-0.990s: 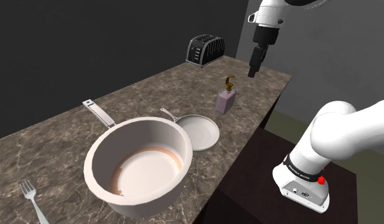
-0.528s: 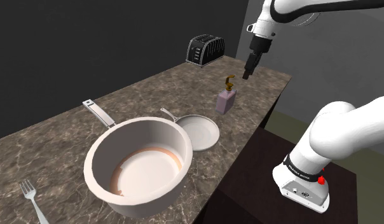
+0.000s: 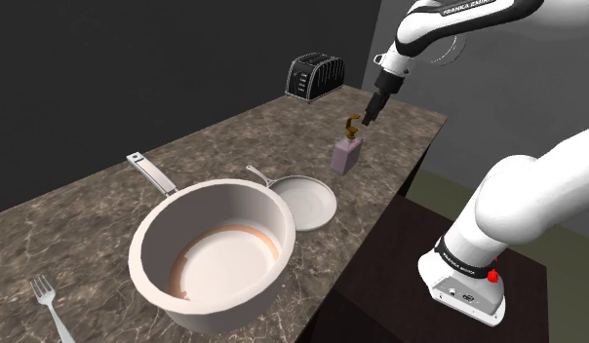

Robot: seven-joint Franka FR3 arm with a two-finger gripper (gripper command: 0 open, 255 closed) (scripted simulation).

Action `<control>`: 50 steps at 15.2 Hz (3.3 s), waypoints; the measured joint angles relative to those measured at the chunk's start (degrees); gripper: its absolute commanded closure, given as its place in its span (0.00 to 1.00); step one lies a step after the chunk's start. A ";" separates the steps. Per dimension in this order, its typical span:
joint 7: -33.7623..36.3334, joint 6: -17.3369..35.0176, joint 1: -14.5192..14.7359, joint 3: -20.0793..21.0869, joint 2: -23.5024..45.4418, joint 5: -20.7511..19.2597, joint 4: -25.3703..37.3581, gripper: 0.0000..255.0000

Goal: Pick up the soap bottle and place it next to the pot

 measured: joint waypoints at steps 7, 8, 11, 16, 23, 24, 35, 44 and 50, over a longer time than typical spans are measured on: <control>-11.50 8.51 2.76 -7.50 11.55 8.88 3.07 0.00; -12.01 9.10 2.97 -7.69 12.18 9.44 3.02 0.00; -13.16 11.36 3.56 -7.88 13.58 10.89 1.95 0.00; -14.24 13.11 4.19 -8.04 15.24 12.42 1.55 0.00; -14.28 13.19 4.21 -8.04 15.26 12.48 1.54 1.00; -14.28 13.19 4.21 -8.04 15.26 12.48 1.54 1.00; -12.23 10.47 3.69 -7.52 13.35 10.58 2.86 1.00; -8.18 4.11 2.89 -6.22 9.86 7.53 6.74 1.00; -6.26 -0.36 2.43 -5.65 8.09 6.10 9.85 1.00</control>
